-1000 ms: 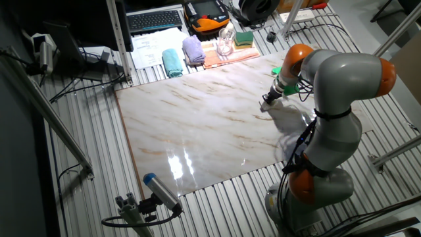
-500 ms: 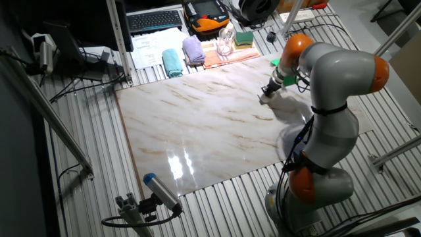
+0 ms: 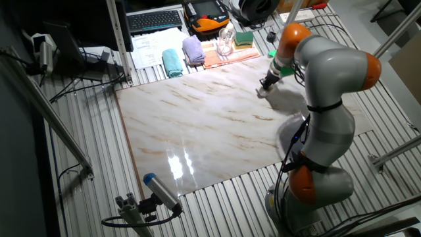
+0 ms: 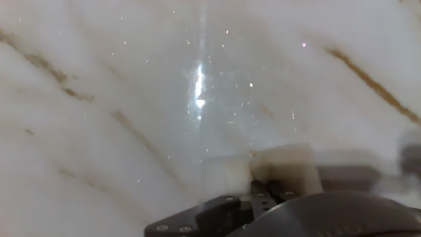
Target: Clean the tabletop with a sponge
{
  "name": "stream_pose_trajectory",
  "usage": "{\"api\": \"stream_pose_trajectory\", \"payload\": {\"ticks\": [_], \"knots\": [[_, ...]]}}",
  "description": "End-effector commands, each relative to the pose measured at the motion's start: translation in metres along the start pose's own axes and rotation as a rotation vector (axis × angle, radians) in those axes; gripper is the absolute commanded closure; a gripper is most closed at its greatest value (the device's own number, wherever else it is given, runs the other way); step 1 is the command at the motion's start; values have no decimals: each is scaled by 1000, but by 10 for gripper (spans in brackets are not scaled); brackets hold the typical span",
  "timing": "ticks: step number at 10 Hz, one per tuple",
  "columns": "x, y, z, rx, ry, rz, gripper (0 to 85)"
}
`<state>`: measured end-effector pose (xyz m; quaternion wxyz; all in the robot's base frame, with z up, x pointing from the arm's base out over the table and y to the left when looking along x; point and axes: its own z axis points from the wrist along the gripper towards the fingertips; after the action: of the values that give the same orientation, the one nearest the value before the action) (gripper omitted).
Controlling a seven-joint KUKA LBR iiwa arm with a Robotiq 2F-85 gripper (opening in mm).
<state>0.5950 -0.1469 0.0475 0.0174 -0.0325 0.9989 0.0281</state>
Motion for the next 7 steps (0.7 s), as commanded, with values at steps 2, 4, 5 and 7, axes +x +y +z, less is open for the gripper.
{"api": "stream_pose_trajectory", "payload": {"ticks": [2, 4, 5, 7], "knots": [[-8, -2, 0, 14, 5, 2, 850], [-8, -3, -1, 57, 12, 2, 850], [-6, -8, -3, 57, 21, 6, 850], [-4, -11, -10, 74, 25, 15, 850]]}}
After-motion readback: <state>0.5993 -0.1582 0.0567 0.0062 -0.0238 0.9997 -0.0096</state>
